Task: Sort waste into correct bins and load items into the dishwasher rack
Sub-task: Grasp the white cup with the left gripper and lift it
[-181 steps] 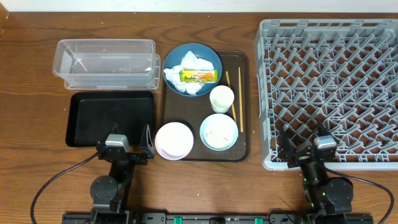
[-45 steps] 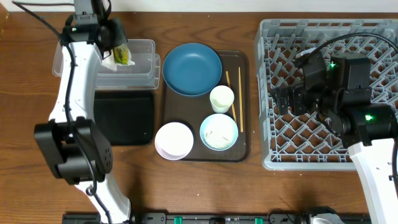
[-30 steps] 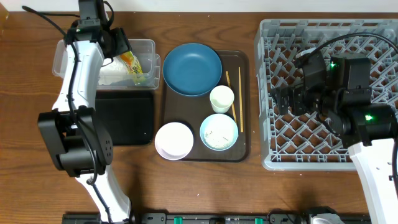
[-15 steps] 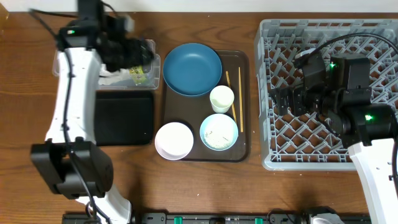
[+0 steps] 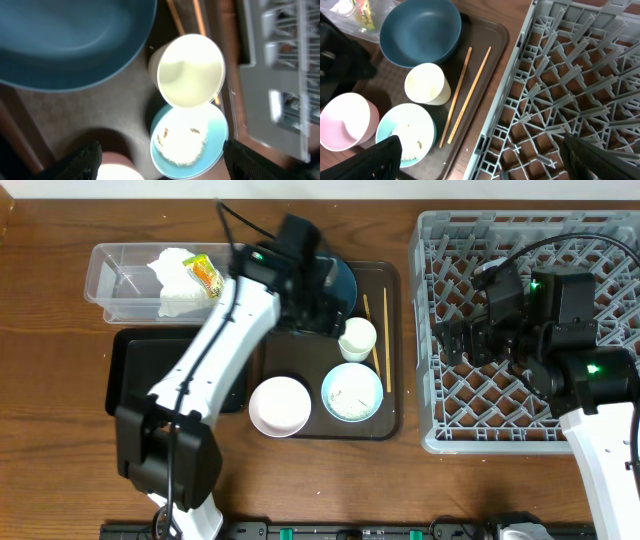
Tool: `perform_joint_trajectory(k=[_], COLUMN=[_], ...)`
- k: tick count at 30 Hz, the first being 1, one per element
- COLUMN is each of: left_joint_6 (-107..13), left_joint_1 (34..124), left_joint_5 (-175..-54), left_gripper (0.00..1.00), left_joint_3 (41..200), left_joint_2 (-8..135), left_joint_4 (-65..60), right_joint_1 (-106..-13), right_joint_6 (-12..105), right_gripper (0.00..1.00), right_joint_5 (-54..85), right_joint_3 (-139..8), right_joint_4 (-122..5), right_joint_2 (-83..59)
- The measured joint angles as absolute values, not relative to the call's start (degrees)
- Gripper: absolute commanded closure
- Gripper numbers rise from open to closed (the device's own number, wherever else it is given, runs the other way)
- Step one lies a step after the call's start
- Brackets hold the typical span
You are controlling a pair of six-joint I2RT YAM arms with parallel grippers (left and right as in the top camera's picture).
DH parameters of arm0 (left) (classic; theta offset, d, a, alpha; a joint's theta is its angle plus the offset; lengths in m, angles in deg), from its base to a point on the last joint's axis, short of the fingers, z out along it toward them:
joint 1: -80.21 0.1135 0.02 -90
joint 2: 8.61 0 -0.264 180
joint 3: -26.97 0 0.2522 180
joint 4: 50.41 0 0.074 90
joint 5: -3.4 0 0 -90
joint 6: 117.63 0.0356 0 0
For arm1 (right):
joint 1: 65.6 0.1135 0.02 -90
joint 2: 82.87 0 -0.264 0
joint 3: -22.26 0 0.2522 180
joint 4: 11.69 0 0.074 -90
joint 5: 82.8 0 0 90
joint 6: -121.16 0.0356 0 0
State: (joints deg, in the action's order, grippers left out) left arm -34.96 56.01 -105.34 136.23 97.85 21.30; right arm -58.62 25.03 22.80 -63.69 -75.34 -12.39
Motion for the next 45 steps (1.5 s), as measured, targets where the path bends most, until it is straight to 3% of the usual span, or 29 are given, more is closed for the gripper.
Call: perform_joint_trajectory(k=[9,14,19,23,28,35,37,45], left_joint_6=[-42.24,-43.51,-44.97,-45.52,-46.13,-45.98,-46.17,-45.84], left_joint_1=[52.05,52.05,52.05,52.03,51.85,50.26,49.62,49.67], left_joint_5=[-99.41,-98.52,-98.15,-98.23,-98.21,-98.21,-98.23,-98.67], left_gripper=[0.26,0.31,0.44,0.48,0.67,0.81,0.94,0.94], left_joint_3=[126.07,124.41,124.30,123.62,123.38,121.85,120.69,119.78], left_joint_2=[97.94,98.59,100.75,101.94,101.98,101.98,101.98,101.98], left_joint_4=[4.78,1.83,1.70,2.05,2.20,1.52,1.02,-0.51], right_joint_1=[-58.62,-58.62,-58.62,-58.62,-58.62,-58.62,-58.62,-58.62], right_joint_6=[25.05,25.05,25.05,25.05,25.05,25.05,25.05,25.05], right_gripper=[0.01,0.01,0.01,0.01,0.01,0.01,0.01,0.01], right_joint_5=[22.86,22.86,22.86,22.86,22.88,22.86,22.88,22.88], right_joint_3=[-63.69,-63.67,-63.67,-63.69,-63.69,-63.67,-63.69,-63.69], right_joint_4=[-75.36,-75.36,-75.36,-75.38,-75.38,-76.15,-76.52,-76.67], right_joint_2=[-12.39,-12.39,-12.39,-12.39,-12.39,-12.39,-12.39,-12.39])
